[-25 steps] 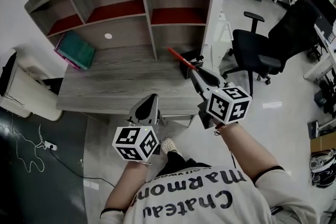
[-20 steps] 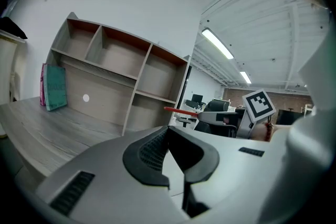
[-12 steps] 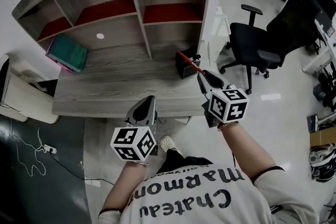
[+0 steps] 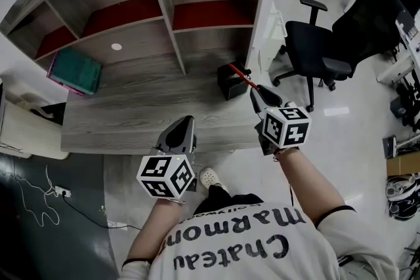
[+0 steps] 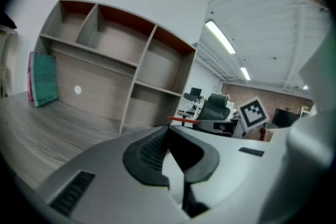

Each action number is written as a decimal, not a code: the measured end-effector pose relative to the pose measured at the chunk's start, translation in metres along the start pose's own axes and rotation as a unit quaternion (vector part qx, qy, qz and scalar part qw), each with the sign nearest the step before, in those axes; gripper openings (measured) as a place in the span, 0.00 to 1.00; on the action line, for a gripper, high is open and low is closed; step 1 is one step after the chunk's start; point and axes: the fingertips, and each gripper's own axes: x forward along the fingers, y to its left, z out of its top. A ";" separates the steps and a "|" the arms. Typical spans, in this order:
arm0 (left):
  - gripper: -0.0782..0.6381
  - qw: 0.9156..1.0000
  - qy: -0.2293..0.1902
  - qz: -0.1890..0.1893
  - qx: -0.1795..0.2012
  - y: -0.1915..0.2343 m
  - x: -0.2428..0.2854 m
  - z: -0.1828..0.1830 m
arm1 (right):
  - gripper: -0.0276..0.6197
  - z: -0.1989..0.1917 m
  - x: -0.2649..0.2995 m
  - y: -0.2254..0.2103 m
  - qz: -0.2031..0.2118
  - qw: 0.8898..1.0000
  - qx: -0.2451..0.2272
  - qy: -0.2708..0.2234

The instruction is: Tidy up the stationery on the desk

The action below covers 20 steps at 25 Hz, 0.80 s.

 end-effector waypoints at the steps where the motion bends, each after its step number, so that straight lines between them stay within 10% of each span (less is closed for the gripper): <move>1: 0.13 1.000 0.002 -0.001 0.000 0.001 0.003 0.000 | 0.15 -0.002 0.002 -0.002 -0.002 1.000 0.002 0.003; 20: 0.13 1.000 0.014 -0.018 -0.007 0.010 0.031 0.002 | 0.15 -0.034 0.027 -0.017 -0.019 0.995 -0.013 0.101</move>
